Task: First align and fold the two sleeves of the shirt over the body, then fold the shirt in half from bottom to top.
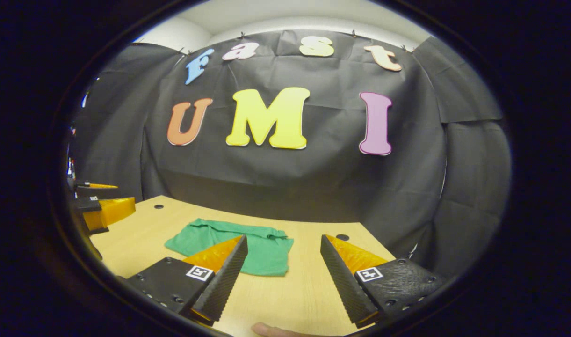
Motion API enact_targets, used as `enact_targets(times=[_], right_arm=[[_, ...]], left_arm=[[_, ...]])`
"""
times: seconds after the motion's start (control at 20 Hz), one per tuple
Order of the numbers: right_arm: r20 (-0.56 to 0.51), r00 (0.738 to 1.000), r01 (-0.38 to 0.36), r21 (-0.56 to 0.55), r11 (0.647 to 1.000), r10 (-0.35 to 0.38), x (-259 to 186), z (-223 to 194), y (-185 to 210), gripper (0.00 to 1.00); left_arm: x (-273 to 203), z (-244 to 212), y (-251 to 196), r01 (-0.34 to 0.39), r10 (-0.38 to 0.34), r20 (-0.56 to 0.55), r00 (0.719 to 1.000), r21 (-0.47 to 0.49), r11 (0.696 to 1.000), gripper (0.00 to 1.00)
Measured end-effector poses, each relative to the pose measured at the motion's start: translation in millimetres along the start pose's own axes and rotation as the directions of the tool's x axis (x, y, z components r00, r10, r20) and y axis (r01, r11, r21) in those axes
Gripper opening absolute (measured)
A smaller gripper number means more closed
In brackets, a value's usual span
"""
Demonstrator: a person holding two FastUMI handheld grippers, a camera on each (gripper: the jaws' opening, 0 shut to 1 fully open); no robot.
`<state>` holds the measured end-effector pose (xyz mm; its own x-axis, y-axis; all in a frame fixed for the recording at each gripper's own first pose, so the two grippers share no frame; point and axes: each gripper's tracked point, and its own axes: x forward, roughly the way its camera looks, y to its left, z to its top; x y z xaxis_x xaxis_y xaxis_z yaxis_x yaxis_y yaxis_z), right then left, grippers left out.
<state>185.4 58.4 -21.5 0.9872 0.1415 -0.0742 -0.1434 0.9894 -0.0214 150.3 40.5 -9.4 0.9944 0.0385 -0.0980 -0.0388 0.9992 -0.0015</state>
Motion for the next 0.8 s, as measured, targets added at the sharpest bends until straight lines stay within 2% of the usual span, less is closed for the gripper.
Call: enact_targets(times=[0.05,0.1,0.35,0.4,0.45,0.5,0.65,0.8], right_arm=[[0.010,1.000,0.001,-0.007,1.000,-0.001,-21.4,-4.6,-2.4,0.97],[0.019,1.000,0.004,-0.005,1.000,-0.004,-42.1,-8.1,-4.1,0.96],[0.043,0.999,0.021,0.005,1.000,-0.021,-132.4,-28.6,-4.6,0.94],[0.051,0.998,0.035,0.005,0.999,-0.035,-147.4,-31.8,-6.1,0.94],[0.054,0.997,0.050,0.011,0.999,-0.051,-162.0,-36.1,-7.3,0.95],[0.052,0.997,0.051,0.019,0.999,-0.052,-175.3,-39.8,-4.3,0.95],[0.042,0.998,0.046,0.010,0.999,-0.046,-199.4,-49.9,6.4,0.95],[0.061,0.996,0.064,-0.015,0.998,-0.063,-201.8,-46.7,10.6,0.95]], left_arm=[[-13.4,1.3,-3.1,0.001,-0.001,0.016,1.000,-0.011,1.000,0.90],[-30.8,-0.8,-8.0,0.010,-0.010,0.023,1.000,-0.023,1.000,1.00],[-97.3,-4.6,-12.8,-0.006,0.008,0.062,0.998,-0.027,1.000,1.00],[-105.3,-9.2,-18.8,0.005,-0.003,0.059,0.998,-0.027,1.000,0.94],[-114.0,-14.7,-23.5,0.019,-0.018,0.053,0.998,-0.023,1.000,1.00],[-123.6,-17.3,-25.0,0.029,-0.028,0.052,0.998,-0.018,0.999,1.00],[-141.3,-24.1,-28.7,0.065,-0.064,0.056,0.996,-0.025,0.998,1.00],[-144.3,-26.3,-19.8,0.063,-0.062,0.055,0.997,-0.032,0.997,1.00]])
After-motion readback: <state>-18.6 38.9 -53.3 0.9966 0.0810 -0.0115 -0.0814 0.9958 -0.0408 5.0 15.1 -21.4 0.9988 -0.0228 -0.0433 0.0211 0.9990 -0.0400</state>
